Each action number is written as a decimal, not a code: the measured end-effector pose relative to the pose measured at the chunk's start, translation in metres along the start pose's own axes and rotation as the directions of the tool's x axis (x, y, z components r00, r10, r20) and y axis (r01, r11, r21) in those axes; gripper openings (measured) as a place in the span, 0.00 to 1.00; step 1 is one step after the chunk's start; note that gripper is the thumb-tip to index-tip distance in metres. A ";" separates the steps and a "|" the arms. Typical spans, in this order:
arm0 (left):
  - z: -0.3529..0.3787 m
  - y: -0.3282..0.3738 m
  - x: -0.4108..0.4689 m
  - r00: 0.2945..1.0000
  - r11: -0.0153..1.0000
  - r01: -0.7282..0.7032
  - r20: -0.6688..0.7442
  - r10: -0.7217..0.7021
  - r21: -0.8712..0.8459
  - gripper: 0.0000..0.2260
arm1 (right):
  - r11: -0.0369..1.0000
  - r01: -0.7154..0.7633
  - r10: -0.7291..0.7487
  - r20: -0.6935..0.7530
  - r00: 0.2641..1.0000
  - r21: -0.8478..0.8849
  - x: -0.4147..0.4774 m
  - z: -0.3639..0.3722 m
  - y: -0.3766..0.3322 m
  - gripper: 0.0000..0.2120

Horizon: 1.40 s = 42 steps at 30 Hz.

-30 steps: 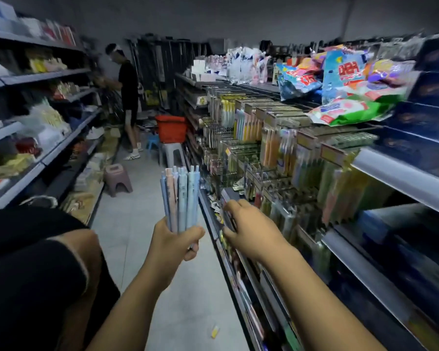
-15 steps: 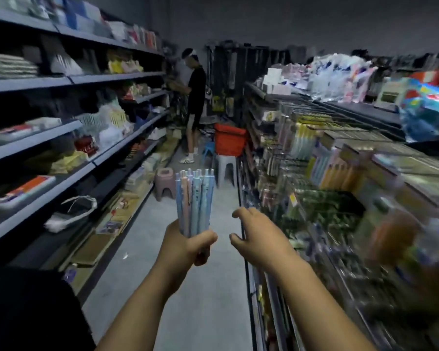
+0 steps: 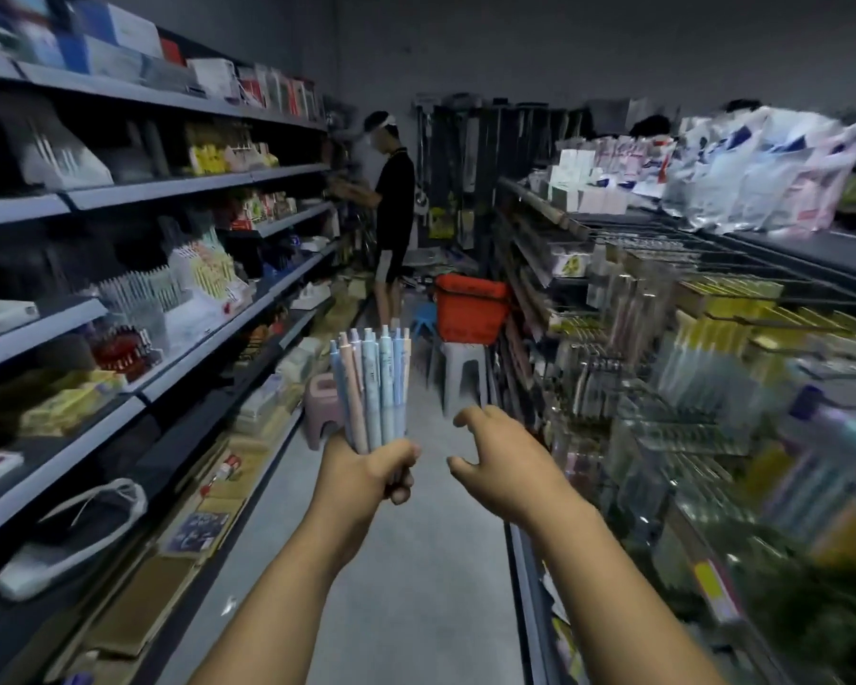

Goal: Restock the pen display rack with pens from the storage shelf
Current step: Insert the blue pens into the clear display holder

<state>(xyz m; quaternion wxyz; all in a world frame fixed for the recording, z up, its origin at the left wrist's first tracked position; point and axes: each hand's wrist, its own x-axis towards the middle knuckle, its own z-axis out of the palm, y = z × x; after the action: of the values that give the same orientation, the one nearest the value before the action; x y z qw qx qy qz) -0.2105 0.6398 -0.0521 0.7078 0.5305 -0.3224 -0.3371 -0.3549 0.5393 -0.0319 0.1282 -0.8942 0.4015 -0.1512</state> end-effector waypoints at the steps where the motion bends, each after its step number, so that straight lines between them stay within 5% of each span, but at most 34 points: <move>1: -0.003 -0.007 0.024 1.000 1.000 0.000 -0.013 0.000 0.000 0.18 | 1.000 0.021 -0.021 -0.006 1.000 0.008 0.028 0.007 0.006 0.23; 7: -0.014 -0.040 0.172 0.974 1.000 0.027 -0.227 -0.025 0.004 0.15 | 0.981 0.184 -0.187 0.044 0.981 0.055 0.203 0.047 0.022 0.23; 12: -0.032 -0.043 0.279 0.912 1.000 0.019 -0.411 -0.014 0.006 0.03 | 0.949 0.304 -0.313 0.141 0.939 0.079 0.342 0.072 0.015 0.19; 17: -0.079 -0.045 0.362 0.832 1.000 0.014 -0.555 -0.006 0.010 0.06 | 0.891 0.443 -0.453 0.145 0.879 0.101 0.459 0.106 -0.019 0.19; 34: -0.295 -0.045 0.637 0.708 0.994 0.052 -0.706 0.032 0.097 0.04 | 0.757 0.592 -0.648 0.204 0.734 0.276 0.796 0.257 -0.166 0.21; 42: -0.353 -0.069 0.759 0.534 0.997 0.029 -0.844 0.046 0.072 0.07 | 0.607 0.660 -0.787 0.221 0.576 0.443 0.944 0.329 -0.206 0.16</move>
<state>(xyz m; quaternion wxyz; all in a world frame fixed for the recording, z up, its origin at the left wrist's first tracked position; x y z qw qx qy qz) 0.4964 0.1920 -0.1251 0.7561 0.6526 0.0440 -0.0228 0.5047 -0.0066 -0.1046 0.2718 -0.9574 -0.0695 -0.0683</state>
